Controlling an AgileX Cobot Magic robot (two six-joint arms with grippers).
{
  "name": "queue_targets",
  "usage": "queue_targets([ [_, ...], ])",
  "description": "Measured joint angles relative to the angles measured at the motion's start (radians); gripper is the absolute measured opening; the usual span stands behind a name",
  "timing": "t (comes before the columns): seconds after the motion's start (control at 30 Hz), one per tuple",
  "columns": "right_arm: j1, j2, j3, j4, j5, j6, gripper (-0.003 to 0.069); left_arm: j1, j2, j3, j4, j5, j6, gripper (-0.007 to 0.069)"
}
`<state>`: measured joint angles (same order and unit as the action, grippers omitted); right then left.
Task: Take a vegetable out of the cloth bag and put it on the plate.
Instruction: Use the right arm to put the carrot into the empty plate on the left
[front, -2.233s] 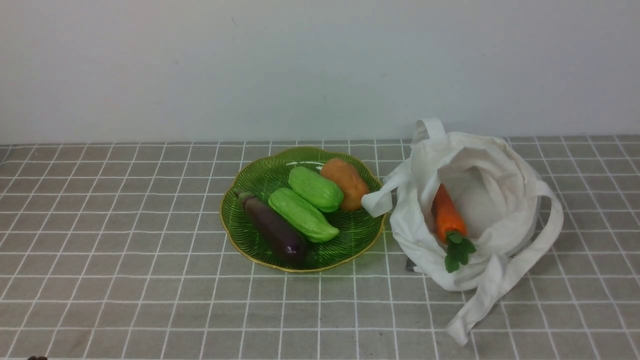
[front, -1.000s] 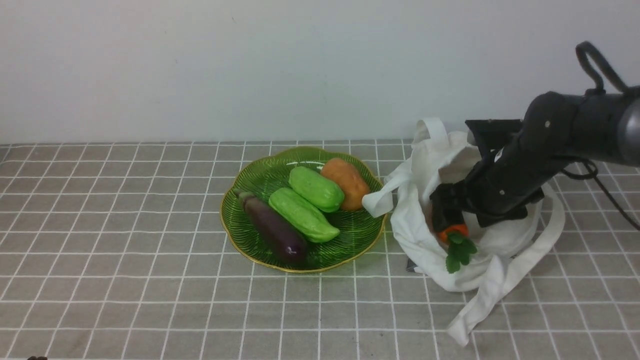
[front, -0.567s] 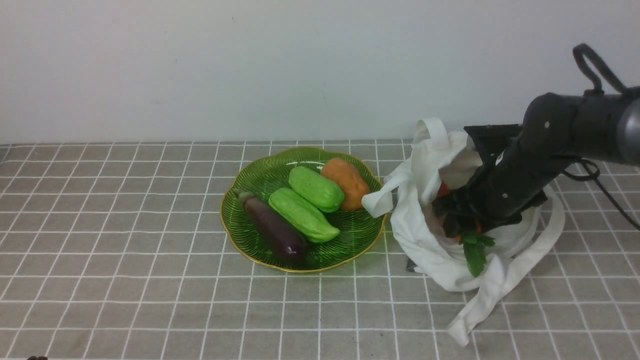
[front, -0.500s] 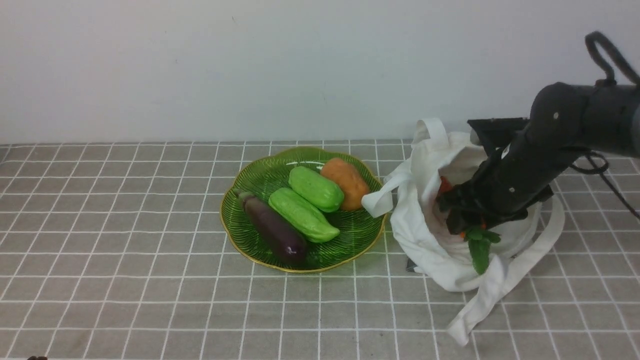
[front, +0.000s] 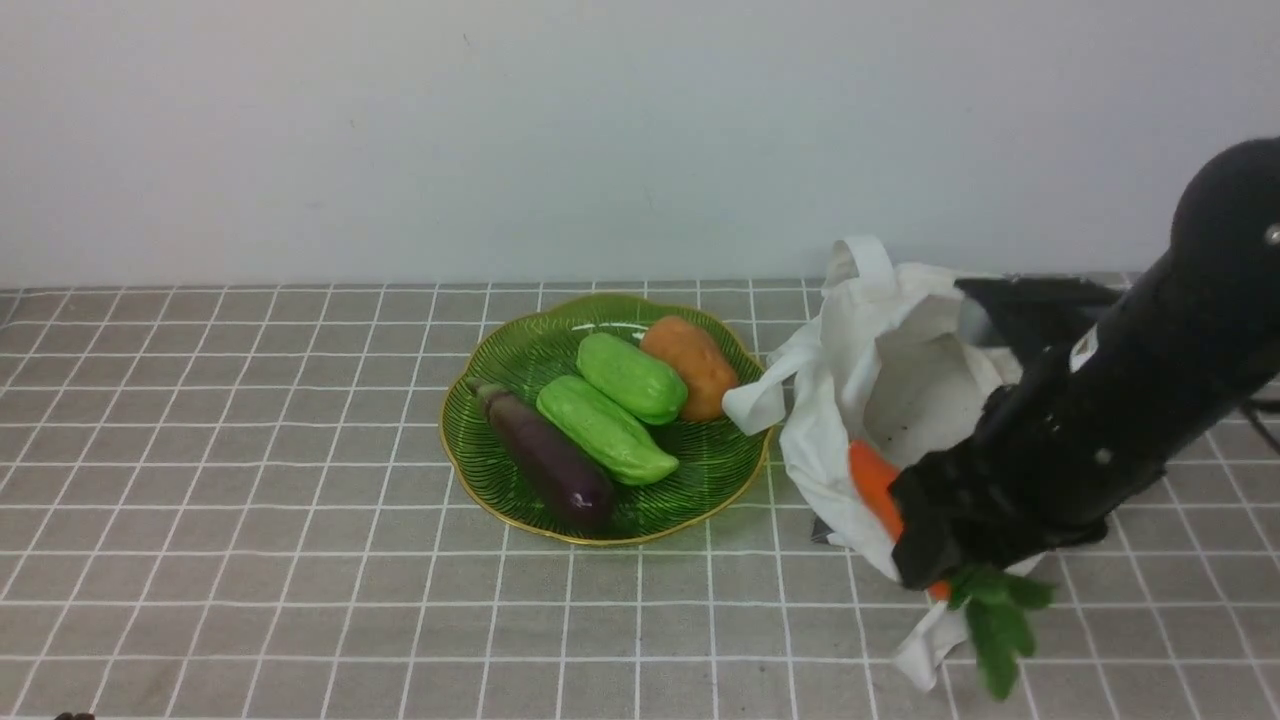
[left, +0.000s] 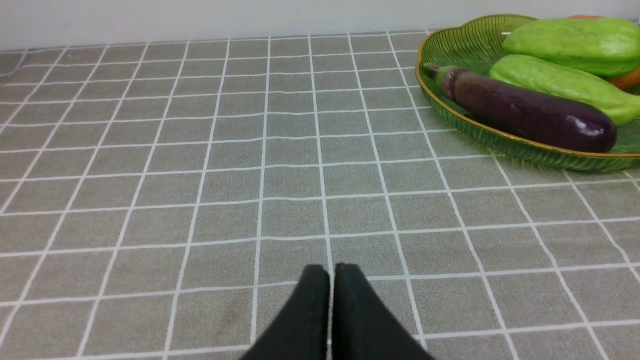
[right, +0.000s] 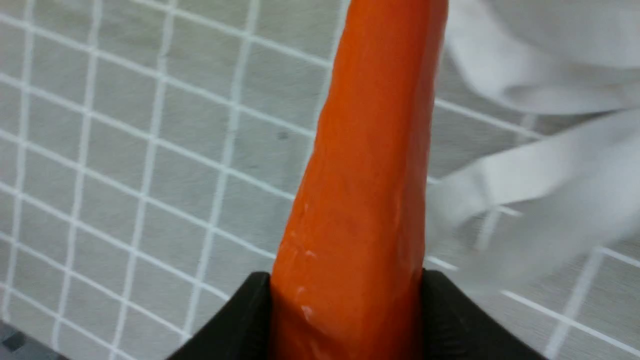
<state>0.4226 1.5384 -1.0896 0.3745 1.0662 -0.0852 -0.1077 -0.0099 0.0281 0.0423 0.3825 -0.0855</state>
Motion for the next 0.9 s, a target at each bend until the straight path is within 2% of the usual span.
queue_targets([
  [0.13, 0.124, 0.015, -0.057, 0.036, -0.124, -0.050, 0.0331, 0.000, 0.000, 0.000, 0.000, 0.000, 0.000, -0.0005],
  [0.27, 0.183, 0.114, -0.207, 0.022, -0.183, -0.064, 0.0331, 0.000, 0.000, 0.000, 0.000, 0.000, 0.000, -0.0005],
  [0.47, 0.190, 0.334, -0.425, -0.093, -0.238, -0.060, 0.0331, 0.000, 0.000, 0.000, 0.000, 0.000, 0.000, -0.0005],
  [0.77, 0.190, 0.559, -0.632, -0.167, -0.224, -0.021, 0.0341, 0.000, 0.000, 0.000, 0.000, 0.000, 0.000, -0.0005],
  [0.9, 0.190, 0.595, -0.676, -0.193, -0.177, -0.018, 0.0501, 0.000, 0.000, 0.000, 0.000, 0.000, 0.000, -0.0005],
])
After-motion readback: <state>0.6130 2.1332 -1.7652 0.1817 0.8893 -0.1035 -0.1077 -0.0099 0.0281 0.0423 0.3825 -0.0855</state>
